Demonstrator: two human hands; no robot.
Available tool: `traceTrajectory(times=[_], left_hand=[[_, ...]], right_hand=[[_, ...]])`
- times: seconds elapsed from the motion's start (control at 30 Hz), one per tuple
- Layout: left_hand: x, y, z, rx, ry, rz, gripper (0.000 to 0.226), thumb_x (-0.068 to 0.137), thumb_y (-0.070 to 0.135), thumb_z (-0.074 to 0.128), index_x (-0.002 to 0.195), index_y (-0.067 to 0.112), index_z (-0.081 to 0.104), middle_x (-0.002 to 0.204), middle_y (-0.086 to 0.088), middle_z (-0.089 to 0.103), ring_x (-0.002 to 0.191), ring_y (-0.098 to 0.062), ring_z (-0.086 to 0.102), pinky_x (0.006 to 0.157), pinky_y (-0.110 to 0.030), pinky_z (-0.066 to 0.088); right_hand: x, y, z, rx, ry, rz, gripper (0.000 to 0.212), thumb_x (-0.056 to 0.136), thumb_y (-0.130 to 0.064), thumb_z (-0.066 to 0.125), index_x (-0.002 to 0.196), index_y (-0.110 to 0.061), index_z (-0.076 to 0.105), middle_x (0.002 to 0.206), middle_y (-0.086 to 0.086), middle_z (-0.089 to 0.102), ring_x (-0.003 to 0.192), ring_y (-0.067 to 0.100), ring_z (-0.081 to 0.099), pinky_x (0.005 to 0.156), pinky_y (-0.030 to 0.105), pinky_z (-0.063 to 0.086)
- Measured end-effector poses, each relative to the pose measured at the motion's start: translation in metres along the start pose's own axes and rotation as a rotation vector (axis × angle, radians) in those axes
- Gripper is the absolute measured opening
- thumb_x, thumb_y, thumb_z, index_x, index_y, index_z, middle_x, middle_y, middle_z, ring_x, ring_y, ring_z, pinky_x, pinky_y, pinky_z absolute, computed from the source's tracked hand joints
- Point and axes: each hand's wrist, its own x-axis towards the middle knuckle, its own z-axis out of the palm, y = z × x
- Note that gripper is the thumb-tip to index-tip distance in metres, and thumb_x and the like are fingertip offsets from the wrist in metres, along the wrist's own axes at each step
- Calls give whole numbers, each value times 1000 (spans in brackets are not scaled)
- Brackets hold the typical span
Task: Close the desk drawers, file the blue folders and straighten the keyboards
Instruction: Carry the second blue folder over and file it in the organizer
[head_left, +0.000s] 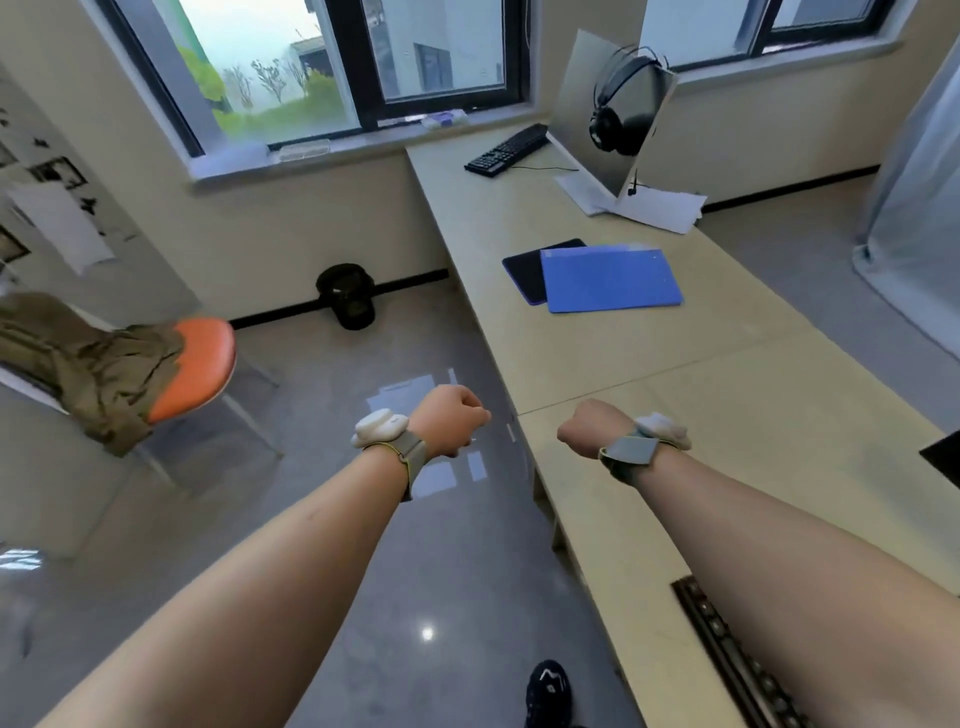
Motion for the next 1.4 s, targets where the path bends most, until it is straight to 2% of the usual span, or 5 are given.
traceTrajectory(times=[0.47, 0.67, 0.83, 1.13, 1.4], left_hand=[[184, 15, -83, 35, 40, 14, 11, 90, 23, 64, 96, 15, 58, 88, -11, 63, 75, -31, 66, 66, -47, 61], [300, 23, -119, 81, 0, 72, 25, 86, 31, 68, 106, 18, 64, 94, -5, 69, 91, -29, 70, 80, -47, 61], [393, 46, -150, 173, -98, 129, 17, 87, 26, 65, 97, 13, 63, 86, -10, 68, 73, -29, 65, 72, -48, 60], [511, 96, -95, 271, -204, 163, 40, 87, 31, 65, 124, 15, 61, 100, -3, 69, 89, -23, 69, 84, -38, 57], [589, 137, -23, 451, -237, 187, 51, 89, 29, 63, 136, 12, 51, 127, -9, 55, 88, -23, 59, 67, -30, 44]], right_hand=[[169, -71, -48, -22, -32, 25, 24, 90, -12, 50, 66, -7, 48, 81, 12, 56, 74, 29, 51, 50, 28, 30], [247, -99, -75, 6, 36, 176, 24, 89, -11, 50, 66, -10, 48, 71, 7, 53, 74, 29, 53, 54, 29, 32], [290, -129, -96, -10, 70, 231, 16, 91, -8, 45, 76, -9, 50, 77, 7, 53, 74, 25, 53, 52, 27, 32], [386, -87, -121, -12, 112, 321, 22, 90, -18, 48, 111, -13, 49, 119, 12, 56, 99, 32, 56, 74, 34, 42], [463, -14, -104, 5, 114, 380, 37, 92, -29, 48, 126, -18, 46, 130, 7, 46, 117, 31, 48, 85, 41, 43]])
